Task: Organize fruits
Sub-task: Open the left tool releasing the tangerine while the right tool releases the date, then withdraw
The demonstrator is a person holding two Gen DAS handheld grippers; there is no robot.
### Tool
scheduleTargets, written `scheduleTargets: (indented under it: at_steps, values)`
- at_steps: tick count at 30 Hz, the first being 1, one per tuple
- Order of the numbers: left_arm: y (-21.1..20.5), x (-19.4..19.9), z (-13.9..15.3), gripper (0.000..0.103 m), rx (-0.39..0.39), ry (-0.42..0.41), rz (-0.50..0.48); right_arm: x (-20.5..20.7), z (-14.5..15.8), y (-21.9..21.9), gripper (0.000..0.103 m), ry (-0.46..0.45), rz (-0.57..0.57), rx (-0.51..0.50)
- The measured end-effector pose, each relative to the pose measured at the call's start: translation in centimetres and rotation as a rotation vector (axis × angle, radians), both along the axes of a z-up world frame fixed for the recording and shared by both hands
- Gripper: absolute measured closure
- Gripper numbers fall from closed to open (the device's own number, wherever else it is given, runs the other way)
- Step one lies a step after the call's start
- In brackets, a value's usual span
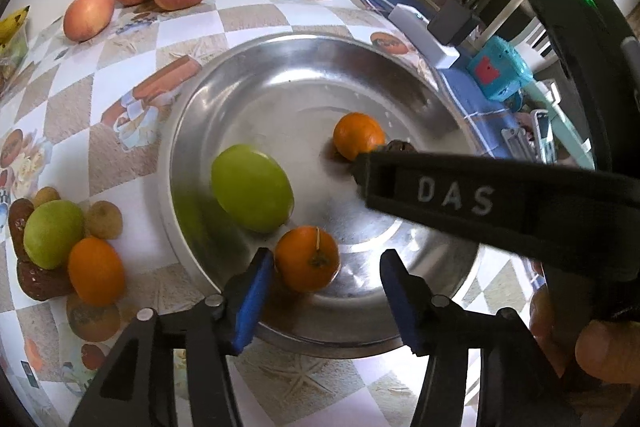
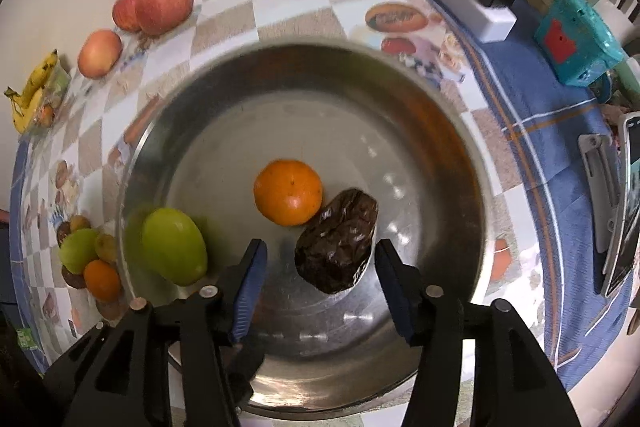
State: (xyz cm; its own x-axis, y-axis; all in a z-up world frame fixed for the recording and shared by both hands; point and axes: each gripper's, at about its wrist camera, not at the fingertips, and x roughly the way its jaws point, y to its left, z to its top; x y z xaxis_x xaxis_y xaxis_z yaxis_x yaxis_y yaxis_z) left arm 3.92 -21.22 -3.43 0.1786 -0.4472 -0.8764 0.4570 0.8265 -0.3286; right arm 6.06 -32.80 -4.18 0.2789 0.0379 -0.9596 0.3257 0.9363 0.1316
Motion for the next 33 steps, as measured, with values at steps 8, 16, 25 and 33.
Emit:
scheduleTargets:
  at_steps: [8, 16, 25, 33]
  values:
    - [1.5, 0.4, 2.2, 0.034, 0.038, -0.065, 0.036, -0.6, 2.6, -1.0, 0.042, -0.086, -0.035, 0.008]
    - [6.1, 2.4, 2.5, 0.034, 0.097, -0.037, 0.221, -0.9, 3.0, -1.2, 0.042, -0.099, -0.050, 0.020]
    - [12.7, 4.1, 3.5, 0.001, 0.143, -0.087, 0.472, -0.2, 2.2, 0.8, 0.041, -0.072, 0.011, 0.010]
    - [17.1, 4.3, 3.9, 0.000, 0.189, -0.126, 0.642, 0.1, 2.4, 4.2, 0.009, -0.119, 0.116, -0.033]
